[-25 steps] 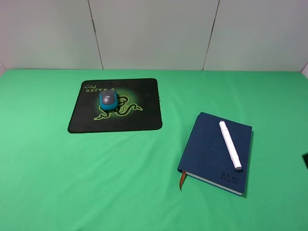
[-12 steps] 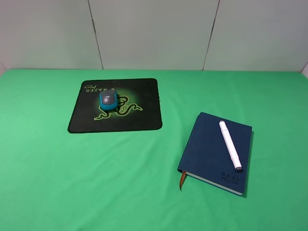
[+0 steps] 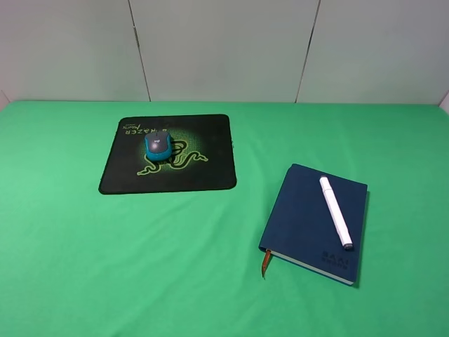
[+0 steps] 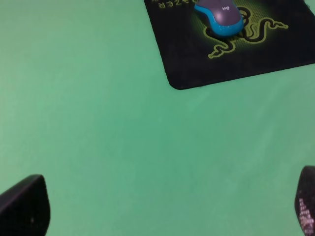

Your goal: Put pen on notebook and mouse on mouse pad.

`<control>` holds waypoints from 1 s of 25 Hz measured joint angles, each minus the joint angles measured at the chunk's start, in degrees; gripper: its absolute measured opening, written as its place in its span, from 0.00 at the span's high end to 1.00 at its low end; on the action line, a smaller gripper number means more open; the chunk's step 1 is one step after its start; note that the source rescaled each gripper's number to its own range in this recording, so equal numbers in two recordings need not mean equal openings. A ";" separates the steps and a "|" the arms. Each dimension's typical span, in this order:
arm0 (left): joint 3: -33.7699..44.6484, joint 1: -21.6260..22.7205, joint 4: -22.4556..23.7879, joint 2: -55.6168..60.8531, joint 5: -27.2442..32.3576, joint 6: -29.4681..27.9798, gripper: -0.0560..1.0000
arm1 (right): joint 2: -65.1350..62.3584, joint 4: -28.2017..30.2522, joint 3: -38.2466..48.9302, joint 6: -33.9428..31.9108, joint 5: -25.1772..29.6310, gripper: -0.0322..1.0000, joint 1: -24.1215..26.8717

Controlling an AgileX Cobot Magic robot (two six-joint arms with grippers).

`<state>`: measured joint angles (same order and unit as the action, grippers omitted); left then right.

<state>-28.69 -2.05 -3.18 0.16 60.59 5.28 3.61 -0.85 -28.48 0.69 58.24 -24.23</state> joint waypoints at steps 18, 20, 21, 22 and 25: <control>0.00 0.00 0.00 0.00 0.00 0.00 0.00 | -3.74 -0.07 0.00 0.00 0.18 0.00 5.61; 0.00 0.00 0.00 0.00 0.00 0.00 0.00 | -3.76 -0.32 0.00 0.00 0.18 0.00 7.84; 0.00 0.00 0.00 0.00 0.00 0.00 0.00 | -3.76 -0.38 0.00 0.00 0.18 0.00 9.00; 0.00 0.00 0.00 0.00 0.00 0.00 0.00 | -3.76 -0.52 0.00 0.00 0.18 0.00 9.90; 0.00 0.00 0.00 0.00 0.00 0.00 0.00 | -3.76 -0.64 0.00 0.00 0.18 0.00 12.52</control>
<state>-28.69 -2.05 -3.18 0.16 60.59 5.28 -0.14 -1.49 -28.48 0.69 58.42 -11.71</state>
